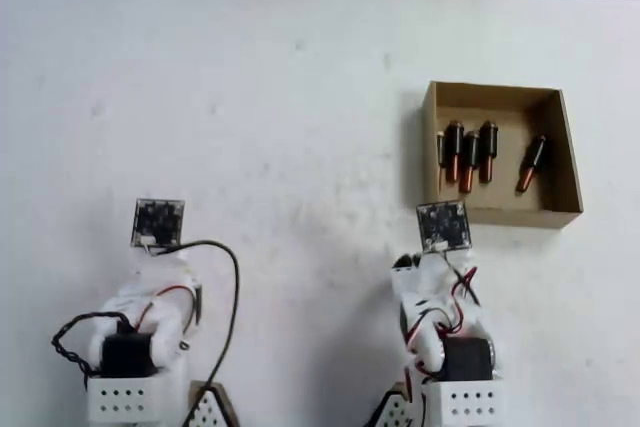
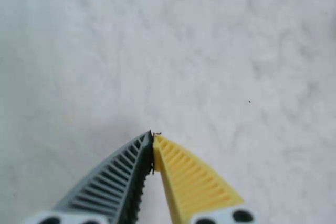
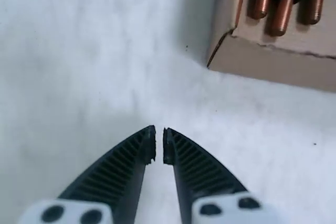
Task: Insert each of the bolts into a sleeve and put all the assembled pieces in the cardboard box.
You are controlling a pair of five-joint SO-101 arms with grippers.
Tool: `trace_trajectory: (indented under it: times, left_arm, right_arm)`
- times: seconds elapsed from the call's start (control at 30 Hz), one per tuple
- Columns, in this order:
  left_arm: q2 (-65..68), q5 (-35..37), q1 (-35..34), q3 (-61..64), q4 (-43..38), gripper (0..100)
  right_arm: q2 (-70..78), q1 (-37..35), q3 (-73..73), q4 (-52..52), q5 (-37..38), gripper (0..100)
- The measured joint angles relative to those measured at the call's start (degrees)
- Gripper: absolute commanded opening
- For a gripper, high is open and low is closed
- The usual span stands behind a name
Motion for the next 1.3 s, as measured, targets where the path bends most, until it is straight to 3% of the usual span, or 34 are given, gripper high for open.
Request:
trace_trajectory:
  times: [0.4,1.3]
  left_arm:
    - [0.0,0.0,0.0,0.0,0.0,2]
    - [0.0,0.0,0.0,0.0,0.0,2]
  right_arm:
    - [0.0,-0.09,0.0,6.33,-0.35,1.7]
    - [0.0,-0.09,0.0,6.42,-0.35,1.7]
